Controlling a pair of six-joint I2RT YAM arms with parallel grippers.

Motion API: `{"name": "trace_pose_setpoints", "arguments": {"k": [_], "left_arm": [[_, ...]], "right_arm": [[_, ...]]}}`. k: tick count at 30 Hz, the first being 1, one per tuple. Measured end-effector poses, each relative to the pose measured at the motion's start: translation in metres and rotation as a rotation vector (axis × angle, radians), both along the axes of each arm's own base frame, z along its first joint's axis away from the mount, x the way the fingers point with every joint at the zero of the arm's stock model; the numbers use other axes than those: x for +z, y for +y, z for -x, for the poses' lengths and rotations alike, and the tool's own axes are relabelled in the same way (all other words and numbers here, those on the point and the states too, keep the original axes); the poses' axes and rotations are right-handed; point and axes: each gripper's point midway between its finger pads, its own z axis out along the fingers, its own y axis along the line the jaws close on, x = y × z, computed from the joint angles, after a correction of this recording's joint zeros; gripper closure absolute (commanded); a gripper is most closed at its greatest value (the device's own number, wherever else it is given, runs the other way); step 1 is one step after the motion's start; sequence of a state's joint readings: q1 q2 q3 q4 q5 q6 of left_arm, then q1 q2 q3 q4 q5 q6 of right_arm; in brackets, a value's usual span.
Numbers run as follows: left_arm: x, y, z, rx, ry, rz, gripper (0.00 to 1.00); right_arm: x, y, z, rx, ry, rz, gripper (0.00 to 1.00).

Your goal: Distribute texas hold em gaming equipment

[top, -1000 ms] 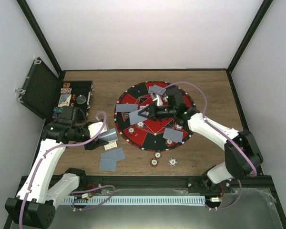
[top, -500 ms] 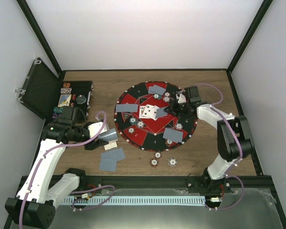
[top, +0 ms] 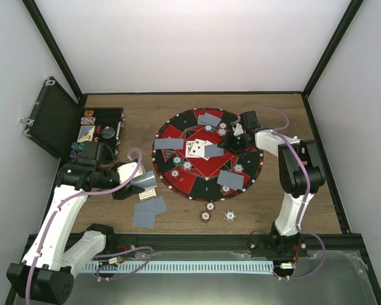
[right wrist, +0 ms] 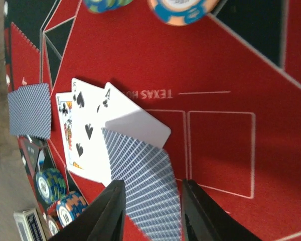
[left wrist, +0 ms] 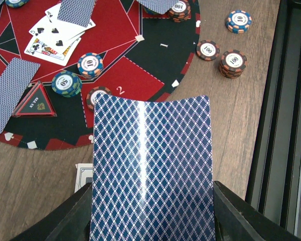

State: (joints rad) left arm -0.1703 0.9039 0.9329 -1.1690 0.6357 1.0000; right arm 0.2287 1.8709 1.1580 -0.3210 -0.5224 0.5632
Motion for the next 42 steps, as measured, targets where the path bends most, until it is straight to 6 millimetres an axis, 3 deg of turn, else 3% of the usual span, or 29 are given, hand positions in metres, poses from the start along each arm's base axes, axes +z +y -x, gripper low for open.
{"name": "trace_pose_setpoints", "arguments": {"k": [4,10,14,16,18,21,24,28,35,39,42], "left_arm": [[0.000,0.000,0.000,0.000,0.002,0.000,0.95],[-0.001,0.000,-0.001,-0.001,0.008,0.000,0.95],[-0.001,0.000,-0.001,-0.001,0.009,0.000,0.95],[-0.001,0.000,-0.001,-0.001,0.009,0.000,0.95],[-0.001,0.000,-0.001,-0.001,0.009,0.000,0.95],[-0.001,0.000,-0.001,-0.001,0.009,0.000,0.95],[-0.001,0.000,-0.001,-0.001,0.009,0.001,0.95],[-0.001,0.000,-0.001,-0.001,0.010,0.001,0.95],[-0.001,-0.001,0.000,-0.003,0.013,0.006,0.95],[0.000,-0.002,0.000,-0.005,0.014,0.011,0.95],[0.001,-0.002,0.000,-0.007,0.011,0.014,0.95]], "right_arm": [[-0.005,-0.012,-0.001,-0.021,0.009,0.077,0.45],[-0.003,-0.031,-0.002,-0.067,0.006,0.196,0.33],[0.019,-0.034,0.000,-0.080,-0.035,0.215,0.24],[0.039,-0.027,0.002,-0.074,-0.077,0.200,0.18],[0.061,-0.010,0.008,-0.047,-0.122,0.159,0.10],[0.096,0.035,0.030,0.038,-0.185,0.039,0.00],[0.130,0.090,0.068,0.177,-0.231,-0.104,0.00],[0.160,0.147,0.118,0.343,-0.249,-0.282,0.00],[0.167,0.197,0.187,0.523,-0.177,-0.417,0.00],[0.167,0.215,0.206,0.571,-0.156,-0.448,0.00],[0.154,0.228,0.217,0.599,-0.120,-0.447,0.00]]}}
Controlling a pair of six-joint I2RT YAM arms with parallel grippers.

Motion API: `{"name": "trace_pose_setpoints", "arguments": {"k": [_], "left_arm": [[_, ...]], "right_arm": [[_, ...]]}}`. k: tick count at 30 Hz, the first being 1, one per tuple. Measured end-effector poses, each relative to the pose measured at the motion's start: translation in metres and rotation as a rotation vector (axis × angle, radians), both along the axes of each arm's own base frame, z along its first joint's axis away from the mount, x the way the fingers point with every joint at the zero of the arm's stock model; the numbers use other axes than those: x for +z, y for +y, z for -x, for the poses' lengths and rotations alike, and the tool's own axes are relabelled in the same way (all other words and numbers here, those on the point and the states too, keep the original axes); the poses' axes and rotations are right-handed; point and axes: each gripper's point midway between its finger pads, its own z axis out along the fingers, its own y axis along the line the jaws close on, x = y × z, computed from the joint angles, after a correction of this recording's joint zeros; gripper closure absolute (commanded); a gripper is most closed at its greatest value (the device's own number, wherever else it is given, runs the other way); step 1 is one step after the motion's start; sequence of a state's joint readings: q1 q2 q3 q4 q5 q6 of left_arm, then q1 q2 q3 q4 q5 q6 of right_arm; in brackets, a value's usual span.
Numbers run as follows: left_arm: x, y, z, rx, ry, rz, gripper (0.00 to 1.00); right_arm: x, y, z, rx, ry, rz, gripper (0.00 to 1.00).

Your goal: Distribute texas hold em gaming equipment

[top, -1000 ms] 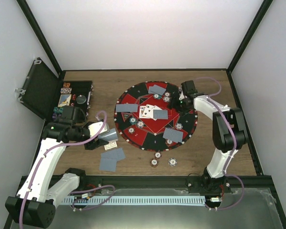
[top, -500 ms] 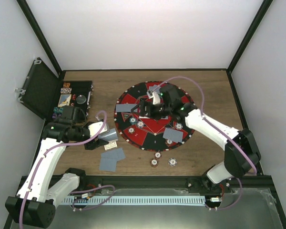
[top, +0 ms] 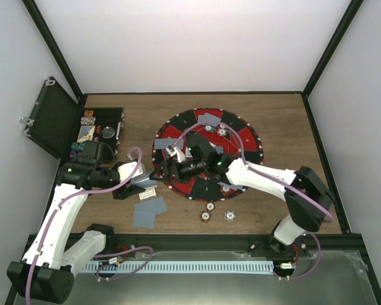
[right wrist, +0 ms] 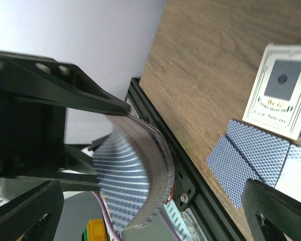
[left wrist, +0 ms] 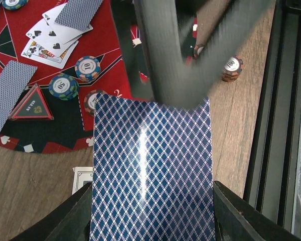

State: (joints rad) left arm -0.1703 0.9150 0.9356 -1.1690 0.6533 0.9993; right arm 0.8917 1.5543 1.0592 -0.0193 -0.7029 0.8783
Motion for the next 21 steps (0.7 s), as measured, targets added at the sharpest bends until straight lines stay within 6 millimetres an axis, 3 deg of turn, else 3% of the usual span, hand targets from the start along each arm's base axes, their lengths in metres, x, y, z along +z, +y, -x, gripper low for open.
{"name": "trace_pose_setpoints", "arguments": {"k": [6,16,21], "left_arm": [[0.001,0.000,0.000,0.000,-0.002,-0.002,0.95],[0.001,0.000,0.002,0.000,0.008,-0.001,0.95],[0.001,0.000,0.003,-0.001,0.007,0.001,0.95]], "right_arm": [[-0.035,0.023,0.021,0.062,0.071,0.055,0.02],[-0.032,0.052,0.023,0.103,0.100,-0.006,0.08],[-0.043,0.059,0.020,0.096,0.137,0.001,0.13]]}}
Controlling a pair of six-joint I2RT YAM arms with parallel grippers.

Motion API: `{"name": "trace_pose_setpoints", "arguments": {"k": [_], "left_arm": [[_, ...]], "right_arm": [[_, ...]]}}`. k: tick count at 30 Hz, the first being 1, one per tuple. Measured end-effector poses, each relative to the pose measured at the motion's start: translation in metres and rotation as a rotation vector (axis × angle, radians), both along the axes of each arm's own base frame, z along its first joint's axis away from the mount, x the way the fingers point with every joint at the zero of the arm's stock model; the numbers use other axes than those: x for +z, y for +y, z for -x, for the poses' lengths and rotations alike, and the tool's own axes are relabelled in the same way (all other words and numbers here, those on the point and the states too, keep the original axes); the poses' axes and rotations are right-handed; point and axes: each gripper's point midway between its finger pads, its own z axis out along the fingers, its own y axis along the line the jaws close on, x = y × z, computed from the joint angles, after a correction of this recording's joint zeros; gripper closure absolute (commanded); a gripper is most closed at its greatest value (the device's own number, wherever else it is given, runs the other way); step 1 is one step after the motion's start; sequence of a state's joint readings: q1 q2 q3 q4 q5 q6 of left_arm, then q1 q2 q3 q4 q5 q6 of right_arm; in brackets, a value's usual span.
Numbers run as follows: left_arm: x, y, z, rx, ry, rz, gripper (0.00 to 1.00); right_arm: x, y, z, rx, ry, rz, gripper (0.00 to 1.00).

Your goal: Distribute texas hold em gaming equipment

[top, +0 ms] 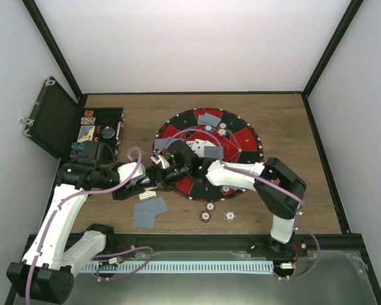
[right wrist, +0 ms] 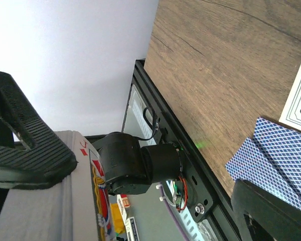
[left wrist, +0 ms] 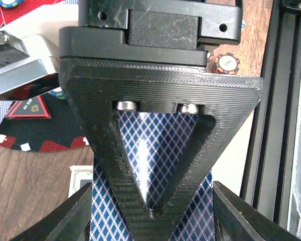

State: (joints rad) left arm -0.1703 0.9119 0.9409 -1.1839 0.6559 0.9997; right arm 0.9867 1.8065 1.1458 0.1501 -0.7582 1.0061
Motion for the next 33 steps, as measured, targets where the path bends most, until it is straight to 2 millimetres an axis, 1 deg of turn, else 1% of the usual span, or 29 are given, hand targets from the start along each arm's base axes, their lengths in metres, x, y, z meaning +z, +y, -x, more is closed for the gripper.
{"name": "trace_pose_setpoints", "arguments": {"k": [5,8,11,14,17,23,26,29,33], "left_arm": [[0.000,0.001,0.000,0.001,-0.001,-0.003,0.95],[0.000,0.001,0.000,0.003,-0.007,-0.008,0.95],[-0.001,0.003,-0.001,0.008,-0.008,-0.019,0.95],[-0.002,0.004,-0.002,0.011,-0.010,-0.025,0.95],[-0.002,0.004,-0.002,0.012,-0.010,-0.027,0.95],[-0.002,0.004,-0.002,0.012,-0.009,-0.027,0.95],[-0.002,0.004,-0.002,0.012,-0.010,-0.027,0.95],[-0.003,0.004,-0.002,0.014,-0.010,-0.030,0.95],[-0.004,0.004,-0.002,0.014,-0.011,-0.030,0.95]], "right_arm": [[-0.002,-0.001,-0.006,-0.016,0.007,0.001,0.18],[-0.002,-0.008,-0.012,-0.030,0.004,-0.007,0.21],[-0.001,-0.020,-0.017,-0.048,0.003,-0.012,0.27],[0.002,-0.029,-0.021,-0.063,-0.002,-0.016,0.35],[0.006,-0.034,-0.024,-0.074,-0.006,-0.021,0.46],[0.016,-0.039,-0.024,-0.086,-0.030,-0.025,0.71],[0.022,-0.042,-0.025,-0.095,-0.043,-0.023,0.81],[0.026,-0.048,-0.029,-0.110,-0.058,-0.018,0.87],[0.032,-0.061,-0.040,-0.149,-0.074,-0.016,0.90]]}}
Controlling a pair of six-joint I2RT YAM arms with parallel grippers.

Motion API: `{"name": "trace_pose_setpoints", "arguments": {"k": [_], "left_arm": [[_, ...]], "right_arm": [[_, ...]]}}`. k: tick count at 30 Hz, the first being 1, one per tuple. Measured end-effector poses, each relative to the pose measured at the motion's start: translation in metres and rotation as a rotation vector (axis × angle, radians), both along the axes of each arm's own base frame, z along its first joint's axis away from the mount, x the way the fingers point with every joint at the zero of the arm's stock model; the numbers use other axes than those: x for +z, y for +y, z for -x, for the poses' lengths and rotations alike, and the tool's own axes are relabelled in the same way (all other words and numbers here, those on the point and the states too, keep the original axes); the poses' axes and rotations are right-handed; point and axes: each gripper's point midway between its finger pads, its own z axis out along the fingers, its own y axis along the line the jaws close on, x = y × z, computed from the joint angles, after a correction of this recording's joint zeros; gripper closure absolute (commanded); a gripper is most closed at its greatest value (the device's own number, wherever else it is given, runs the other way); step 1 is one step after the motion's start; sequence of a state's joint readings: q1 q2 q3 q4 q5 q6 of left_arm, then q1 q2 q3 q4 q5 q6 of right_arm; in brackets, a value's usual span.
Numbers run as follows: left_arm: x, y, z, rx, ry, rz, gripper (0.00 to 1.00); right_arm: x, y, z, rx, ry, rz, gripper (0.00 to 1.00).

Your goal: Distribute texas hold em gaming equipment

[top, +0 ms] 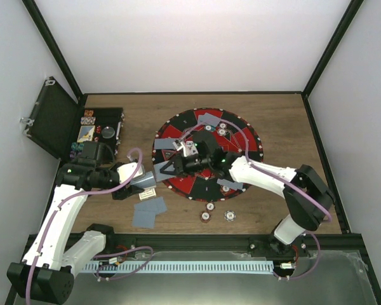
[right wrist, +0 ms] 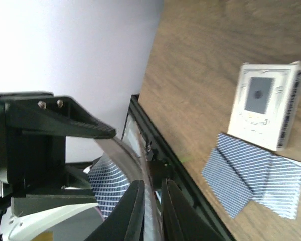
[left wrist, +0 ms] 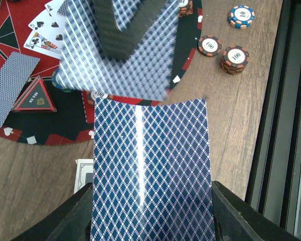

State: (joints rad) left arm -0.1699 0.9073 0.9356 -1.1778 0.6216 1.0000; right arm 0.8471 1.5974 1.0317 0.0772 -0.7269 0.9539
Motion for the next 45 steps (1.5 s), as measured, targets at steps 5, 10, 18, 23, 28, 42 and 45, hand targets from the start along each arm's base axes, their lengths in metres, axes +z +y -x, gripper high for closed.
{"name": "trace_pose_setpoints", "arguments": {"k": [5,10,18,23,28,42,45], "left_arm": [[-0.007,0.000,0.000,-0.001,0.012,-0.005,0.96],[-0.024,0.005,-0.005,0.015,0.042,-0.046,0.96],[-0.051,0.048,-0.031,0.157,0.080,-0.111,0.96],[-0.071,0.075,-0.040,0.228,0.106,-0.139,0.96],[-0.100,0.104,-0.035,0.284,0.171,-0.172,0.96],[-0.147,0.118,-0.014,0.260,0.167,-0.227,0.84],[-0.157,0.119,-0.007,0.246,0.181,-0.250,0.58]], "right_arm": [[-0.009,-0.031,-0.028,-0.100,-0.004,0.051,0.91],[-0.010,-0.086,-0.073,-0.248,-0.029,0.086,0.91],[-0.050,-0.205,-0.150,-0.536,-0.031,0.249,0.93],[-0.094,-0.230,-0.168,-0.573,0.053,0.319,0.91],[-0.104,-0.219,-0.162,-0.529,0.057,0.336,0.65],[-0.152,-0.141,-0.085,-0.229,0.068,0.360,0.27],[-0.156,-0.139,-0.083,-0.218,0.074,0.347,0.28]]}}
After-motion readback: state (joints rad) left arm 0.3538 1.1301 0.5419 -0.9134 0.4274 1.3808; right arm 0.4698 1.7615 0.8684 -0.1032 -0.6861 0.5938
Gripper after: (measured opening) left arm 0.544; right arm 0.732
